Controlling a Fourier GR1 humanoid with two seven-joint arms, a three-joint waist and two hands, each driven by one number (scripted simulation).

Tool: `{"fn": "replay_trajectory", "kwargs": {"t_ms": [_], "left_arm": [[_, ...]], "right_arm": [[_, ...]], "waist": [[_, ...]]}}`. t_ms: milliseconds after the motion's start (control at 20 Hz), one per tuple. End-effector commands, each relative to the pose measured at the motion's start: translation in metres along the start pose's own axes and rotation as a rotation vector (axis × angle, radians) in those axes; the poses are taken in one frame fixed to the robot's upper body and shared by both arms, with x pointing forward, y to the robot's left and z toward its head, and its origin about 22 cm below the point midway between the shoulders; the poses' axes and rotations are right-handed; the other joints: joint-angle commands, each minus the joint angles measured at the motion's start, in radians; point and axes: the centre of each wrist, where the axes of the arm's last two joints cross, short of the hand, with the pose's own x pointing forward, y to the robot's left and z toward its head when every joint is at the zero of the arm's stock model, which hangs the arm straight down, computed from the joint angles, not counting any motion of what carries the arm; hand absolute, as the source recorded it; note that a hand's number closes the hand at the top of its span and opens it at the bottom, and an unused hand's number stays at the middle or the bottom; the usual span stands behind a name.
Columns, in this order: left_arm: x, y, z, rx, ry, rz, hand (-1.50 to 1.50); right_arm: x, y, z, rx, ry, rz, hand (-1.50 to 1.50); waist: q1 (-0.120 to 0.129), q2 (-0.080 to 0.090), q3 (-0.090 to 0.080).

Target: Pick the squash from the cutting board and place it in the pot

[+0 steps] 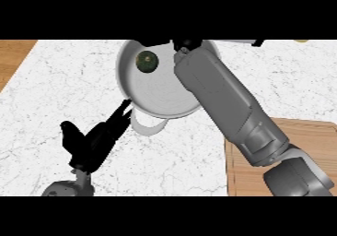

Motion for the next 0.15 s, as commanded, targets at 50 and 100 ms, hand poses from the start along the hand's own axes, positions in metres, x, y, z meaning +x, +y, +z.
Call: {"fn": "replay_trajectory", "kwargs": {"t_ms": [50, 100], "left_arm": [[0.002, 0.000, 0.002, 0.031, -0.020, 0.020, 0.00], [0.012, 0.009, 0.009, 0.032, -0.017, 0.008, 0.00]], "right_arm": [[0.000, 0.000, -0.007, -0.076, 0.002, -0.010, -1.50], [-0.028, -0.001, 0.001, -0.098, 0.029, -0.011, -1.50]], "waist": [[-0.035, -0.010, 0.000], [-0.032, -0.013, 0.001]]}}
